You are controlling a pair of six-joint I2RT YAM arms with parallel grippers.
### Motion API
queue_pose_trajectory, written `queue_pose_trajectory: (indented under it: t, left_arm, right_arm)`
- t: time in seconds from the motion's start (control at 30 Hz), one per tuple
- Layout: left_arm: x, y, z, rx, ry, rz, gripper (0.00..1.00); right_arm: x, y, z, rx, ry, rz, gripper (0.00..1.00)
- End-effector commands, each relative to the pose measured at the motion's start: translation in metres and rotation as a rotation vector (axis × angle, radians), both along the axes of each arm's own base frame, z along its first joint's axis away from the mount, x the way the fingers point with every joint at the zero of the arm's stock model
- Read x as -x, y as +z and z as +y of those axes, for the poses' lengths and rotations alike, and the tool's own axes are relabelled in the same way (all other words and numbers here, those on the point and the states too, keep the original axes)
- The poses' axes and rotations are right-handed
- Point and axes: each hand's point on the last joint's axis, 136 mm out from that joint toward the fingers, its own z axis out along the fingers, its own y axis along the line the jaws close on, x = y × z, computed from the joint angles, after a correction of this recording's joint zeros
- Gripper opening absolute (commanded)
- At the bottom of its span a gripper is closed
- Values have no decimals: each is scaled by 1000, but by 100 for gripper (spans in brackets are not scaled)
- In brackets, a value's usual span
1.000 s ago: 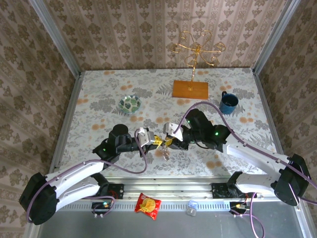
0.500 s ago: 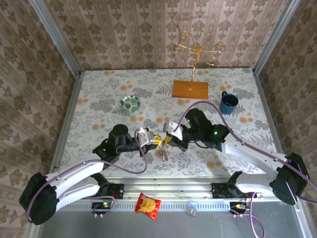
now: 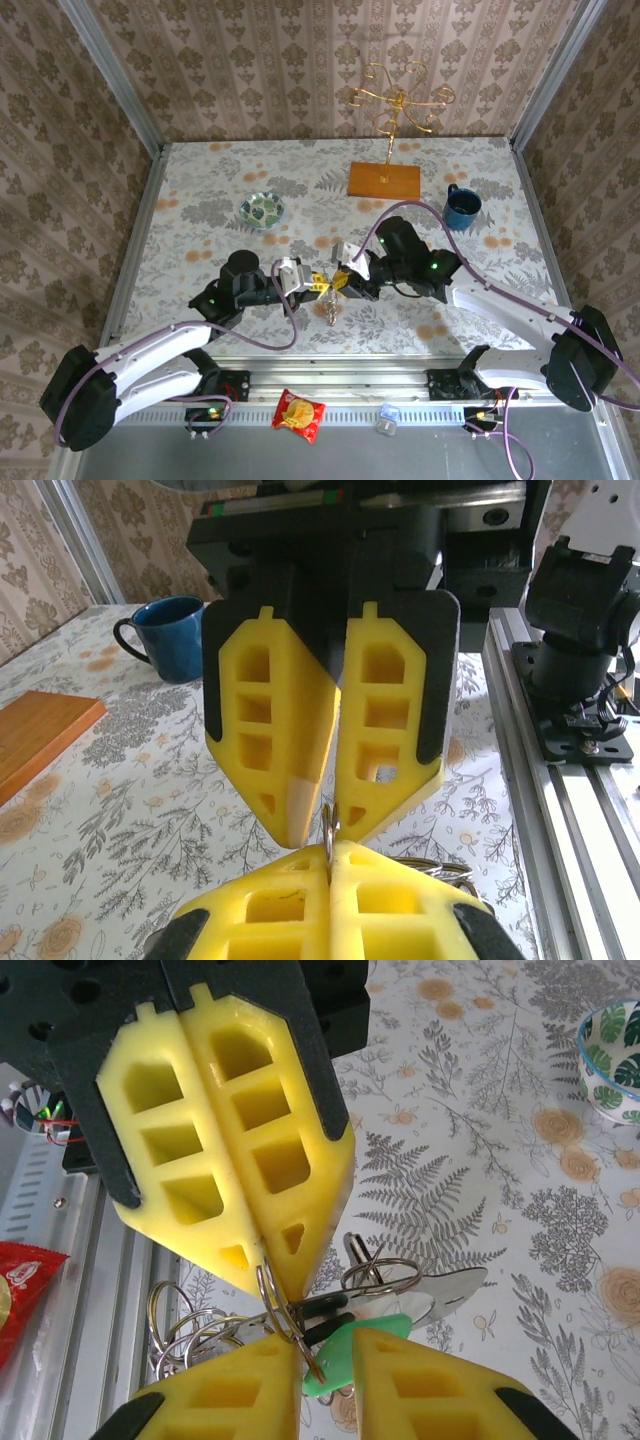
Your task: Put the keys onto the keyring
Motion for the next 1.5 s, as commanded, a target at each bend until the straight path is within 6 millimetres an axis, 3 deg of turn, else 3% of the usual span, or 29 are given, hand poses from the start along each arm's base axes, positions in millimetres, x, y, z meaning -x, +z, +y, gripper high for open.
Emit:
queue_pose_trajectory:
  t: [0.0,0.4,0.57,0.63,0.8,1.23,1.43,1.47]
  left_arm:
    - [5,9,-3,71,-24,3,0]
    - [6,10,-4,111,-25,25,0]
    - [1,8,-3,105,2,32,0]
    - [-7,4,-2,80,52,41,19]
    - [-10,-2,0,-4,68,16,25]
    - [-9,8,-2,-56,48,-13,22]
    - [-7,9,-4,-57,23,-9,3]
    - [-6,9,-5,-58,21,-10,0]
  right_arm:
    - [7,17,3,-102,28,-19,23]
    - [3,19,12,-162,27,-1,21]
    - [4,18,13,-150,41,1,0]
    - [4,19,10,-128,42,-6,0]
    - [5,18,3,-34,61,-34,0]
    - [14,8,0,217,148,-100,0]
    - [19,25,12,155,171,-103,0]
    - [18,30,14,113,158,-106,6]
